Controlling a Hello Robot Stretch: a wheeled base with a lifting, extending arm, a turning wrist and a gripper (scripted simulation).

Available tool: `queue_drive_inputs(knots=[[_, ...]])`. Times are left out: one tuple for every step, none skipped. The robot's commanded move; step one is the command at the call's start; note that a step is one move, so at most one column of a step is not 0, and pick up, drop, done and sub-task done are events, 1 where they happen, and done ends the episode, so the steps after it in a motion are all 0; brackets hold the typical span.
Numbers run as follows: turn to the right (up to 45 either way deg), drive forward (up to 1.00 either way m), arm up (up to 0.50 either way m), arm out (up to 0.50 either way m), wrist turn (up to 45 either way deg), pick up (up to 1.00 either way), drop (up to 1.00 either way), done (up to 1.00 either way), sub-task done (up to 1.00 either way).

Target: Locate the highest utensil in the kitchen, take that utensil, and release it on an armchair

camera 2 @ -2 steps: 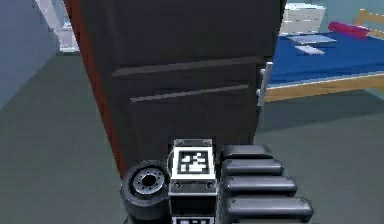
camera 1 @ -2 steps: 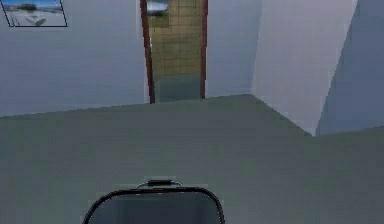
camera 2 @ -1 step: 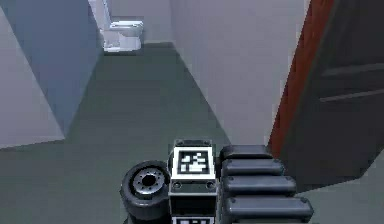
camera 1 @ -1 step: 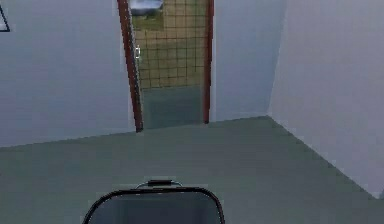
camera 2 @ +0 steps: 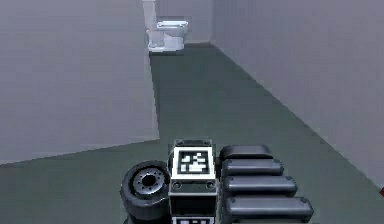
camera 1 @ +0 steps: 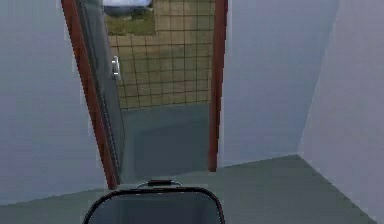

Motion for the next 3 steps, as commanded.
queue_drive_inputs(knots=[[0.0,0.80,0.00,0.00,0.0,0.00,0.00,0.00,0.00],[-12.0,0.00,0.00,0.00,0.0,0.00,0.00,0.00,0.00],[0.0,1.00,0.00,0.00,0.0,0.00,0.00,0.00,0.00]])
